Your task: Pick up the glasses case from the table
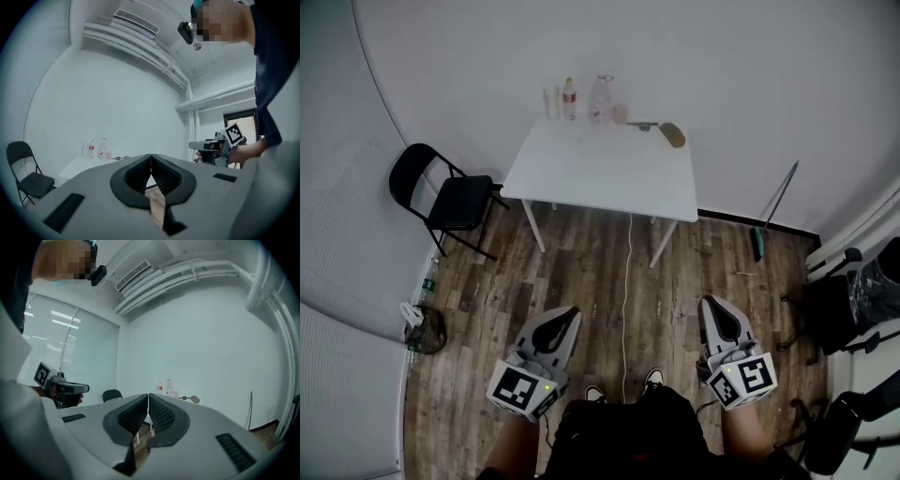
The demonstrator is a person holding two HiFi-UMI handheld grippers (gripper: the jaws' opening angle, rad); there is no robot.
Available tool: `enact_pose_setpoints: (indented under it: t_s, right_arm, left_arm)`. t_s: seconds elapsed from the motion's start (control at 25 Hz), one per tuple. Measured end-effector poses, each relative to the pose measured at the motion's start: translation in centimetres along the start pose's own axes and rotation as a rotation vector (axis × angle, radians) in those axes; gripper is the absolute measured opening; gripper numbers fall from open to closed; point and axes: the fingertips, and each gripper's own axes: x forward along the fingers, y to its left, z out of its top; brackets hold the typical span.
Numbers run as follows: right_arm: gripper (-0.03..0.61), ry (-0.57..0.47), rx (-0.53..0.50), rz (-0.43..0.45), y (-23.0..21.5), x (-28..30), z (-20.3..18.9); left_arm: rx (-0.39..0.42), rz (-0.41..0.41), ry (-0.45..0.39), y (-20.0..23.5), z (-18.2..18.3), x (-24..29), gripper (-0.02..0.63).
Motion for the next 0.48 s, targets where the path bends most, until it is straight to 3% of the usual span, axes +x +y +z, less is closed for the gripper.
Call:
enact_pose_setpoints:
  t_s: [0.2, 0.48]
  right_arm:
    - [0.023, 0.019, 0.002, -0.002, -0.4, 2.6, -0.1]
    - [0.023, 0.01, 0.006, 0.075, -2.0, 8.9, 0.2]
  left_arm:
    - [-0.019, -0.031, -0.006, 1.1, 0.1, 1.5, 0.021]
    - [-0.03, 0.001, 0.013, 5.4, -1.5, 5.8, 0.02]
